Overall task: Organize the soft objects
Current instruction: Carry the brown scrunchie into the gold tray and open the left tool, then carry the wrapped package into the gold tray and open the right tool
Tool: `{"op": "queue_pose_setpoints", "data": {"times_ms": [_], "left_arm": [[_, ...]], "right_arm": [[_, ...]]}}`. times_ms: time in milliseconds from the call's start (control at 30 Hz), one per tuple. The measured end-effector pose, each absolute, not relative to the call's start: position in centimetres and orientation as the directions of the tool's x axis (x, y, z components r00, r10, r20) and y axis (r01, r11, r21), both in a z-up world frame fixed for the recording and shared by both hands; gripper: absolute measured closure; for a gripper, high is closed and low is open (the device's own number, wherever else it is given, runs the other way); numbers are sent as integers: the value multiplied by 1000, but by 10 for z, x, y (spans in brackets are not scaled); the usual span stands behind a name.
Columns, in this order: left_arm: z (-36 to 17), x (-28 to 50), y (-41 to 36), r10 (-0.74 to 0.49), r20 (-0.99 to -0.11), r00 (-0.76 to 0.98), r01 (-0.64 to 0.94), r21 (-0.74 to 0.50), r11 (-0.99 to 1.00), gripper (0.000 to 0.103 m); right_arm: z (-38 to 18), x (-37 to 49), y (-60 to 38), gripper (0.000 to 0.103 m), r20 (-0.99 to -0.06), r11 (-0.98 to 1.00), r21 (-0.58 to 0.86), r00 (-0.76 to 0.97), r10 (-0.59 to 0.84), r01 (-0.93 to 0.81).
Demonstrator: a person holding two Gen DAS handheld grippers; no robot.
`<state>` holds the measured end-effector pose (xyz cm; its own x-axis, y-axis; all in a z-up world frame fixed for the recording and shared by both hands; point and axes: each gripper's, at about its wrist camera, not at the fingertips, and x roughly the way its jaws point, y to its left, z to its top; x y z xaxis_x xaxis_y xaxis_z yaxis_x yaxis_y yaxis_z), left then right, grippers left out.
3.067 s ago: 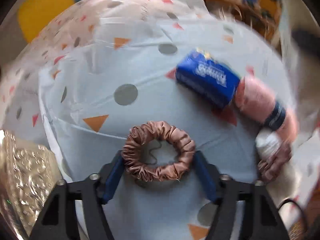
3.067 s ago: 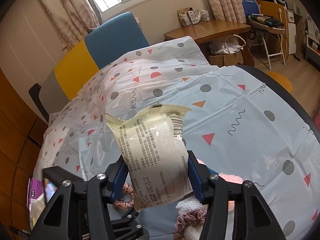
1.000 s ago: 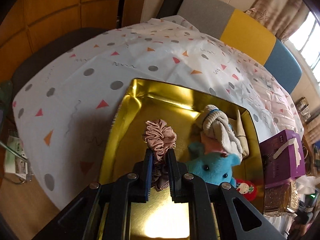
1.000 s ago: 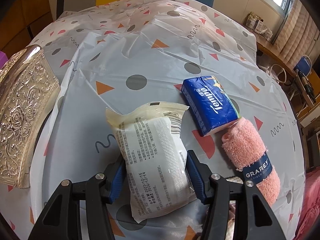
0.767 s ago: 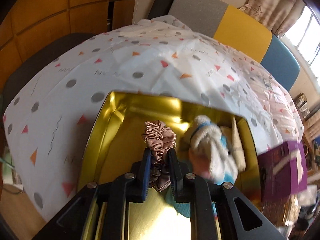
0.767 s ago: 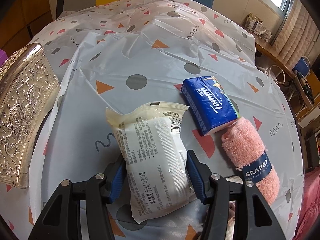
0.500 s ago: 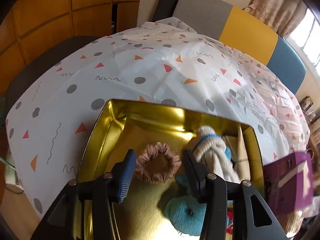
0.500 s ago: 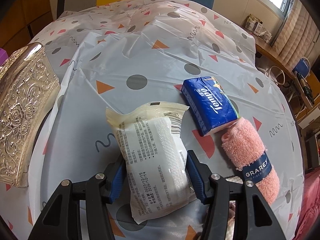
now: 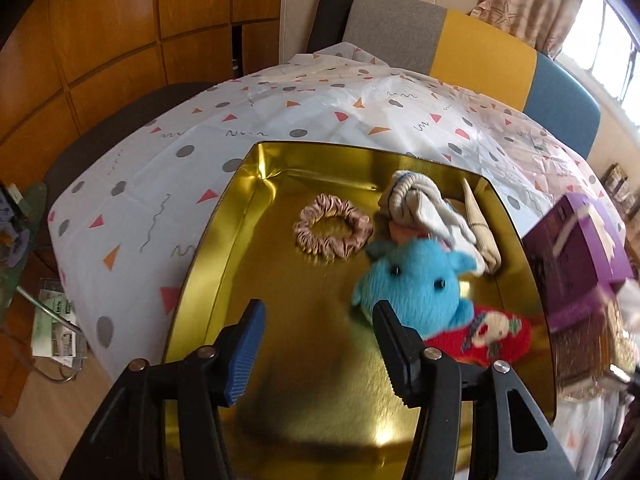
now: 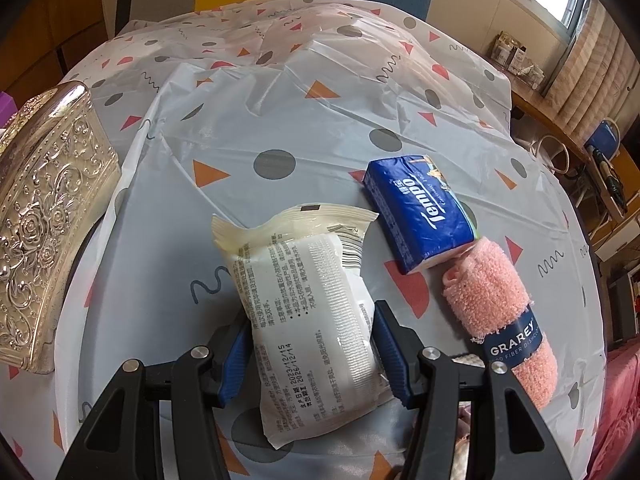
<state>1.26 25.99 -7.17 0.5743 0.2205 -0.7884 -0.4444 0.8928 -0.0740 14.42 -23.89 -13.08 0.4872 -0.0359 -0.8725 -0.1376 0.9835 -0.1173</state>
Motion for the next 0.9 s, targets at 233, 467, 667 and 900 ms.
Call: {"op": "queue_pose_setpoints", "data": {"times_ms": [233, 467, 667, 900], "left_arm": [[-58, -6, 246, 257, -757, 600, -417, -23, 908, 36], [-40, -21, 240, 252, -704, 664, -379, -27, 925, 27], [-38, -26, 241, 245, -700, 671, -367, -27, 930, 26], [-44, -30, 246, 246, -710, 660, -381, -34, 924, 26]], "right_arm": [[-132, 142, -236, 46, -867, 981, -137, 496, -51, -139], [-131, 144, -232, 46, -878, 987, -148, 468, -106, -55], [-125, 146, -236, 49, -896, 996, -75, 437, -87, 43], [-93, 142, -249, 52, -866, 989, 54, 499, -24, 141]]}}
